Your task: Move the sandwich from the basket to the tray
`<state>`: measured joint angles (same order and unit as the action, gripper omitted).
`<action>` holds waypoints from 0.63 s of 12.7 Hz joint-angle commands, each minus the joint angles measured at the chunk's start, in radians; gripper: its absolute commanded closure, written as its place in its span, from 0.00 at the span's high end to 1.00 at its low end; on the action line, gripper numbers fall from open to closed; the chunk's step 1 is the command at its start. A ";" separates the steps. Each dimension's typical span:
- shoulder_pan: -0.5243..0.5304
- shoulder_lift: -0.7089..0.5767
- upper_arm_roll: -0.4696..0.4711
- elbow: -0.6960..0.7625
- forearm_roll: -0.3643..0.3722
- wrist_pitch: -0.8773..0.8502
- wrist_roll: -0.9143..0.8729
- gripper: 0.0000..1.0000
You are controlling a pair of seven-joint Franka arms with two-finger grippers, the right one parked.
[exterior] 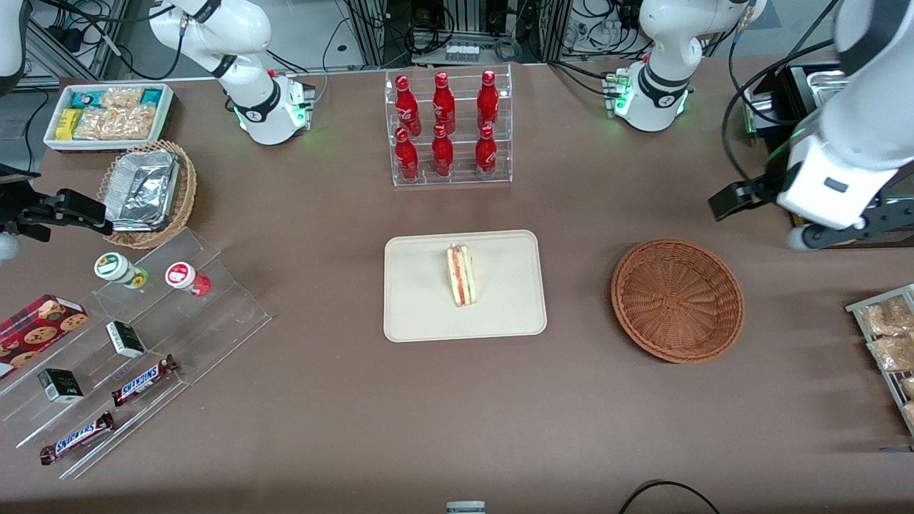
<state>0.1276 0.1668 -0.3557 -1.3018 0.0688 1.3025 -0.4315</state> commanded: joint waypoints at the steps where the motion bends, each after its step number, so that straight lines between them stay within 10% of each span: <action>1: -0.072 -0.088 0.142 -0.085 -0.041 -0.002 0.123 0.99; 8: -0.149 -0.216 0.331 -0.223 -0.058 -0.005 0.388 0.99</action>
<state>0.0003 0.0168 -0.0651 -1.4559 0.0259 1.2977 -0.1216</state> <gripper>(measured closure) 0.004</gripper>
